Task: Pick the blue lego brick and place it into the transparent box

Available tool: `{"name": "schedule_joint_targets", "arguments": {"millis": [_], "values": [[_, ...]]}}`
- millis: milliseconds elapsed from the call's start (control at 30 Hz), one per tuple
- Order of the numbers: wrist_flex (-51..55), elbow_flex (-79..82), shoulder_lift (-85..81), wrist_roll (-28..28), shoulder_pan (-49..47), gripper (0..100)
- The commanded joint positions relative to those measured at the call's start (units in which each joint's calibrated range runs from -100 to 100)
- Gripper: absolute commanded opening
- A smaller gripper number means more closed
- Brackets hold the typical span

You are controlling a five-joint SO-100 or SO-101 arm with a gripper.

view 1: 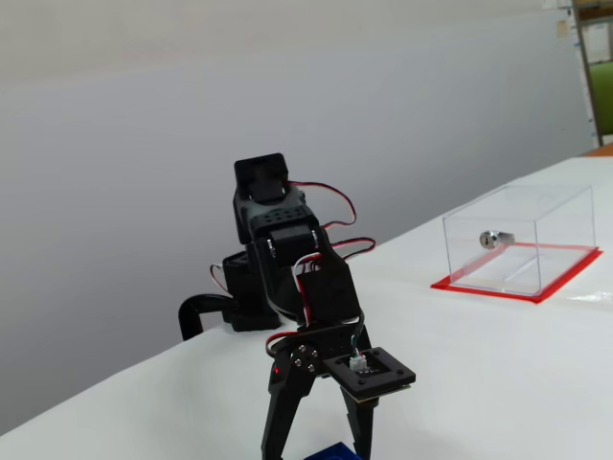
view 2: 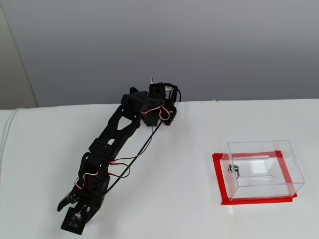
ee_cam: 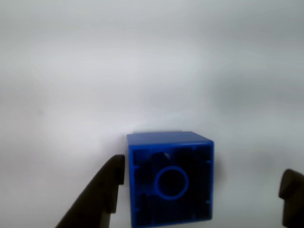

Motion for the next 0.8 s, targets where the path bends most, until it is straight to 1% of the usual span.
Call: {"name": "schedule_joint_targets", "arguments": {"millis": [0, 500, 567, 667, 767], "values": [[-0.4, -3.6, -0.6, -0.2, -0.9, 36], [-0.7, -3.8, 1.0, -0.2, -2.1, 36], [-0.7, -3.8, 1.0, -0.2, -2.1, 33], [-0.6, -3.8, 1.0, -0.2, -2.0, 26], [-0.4, -3.8, 1.0, -0.2, -1.9, 23]]}}
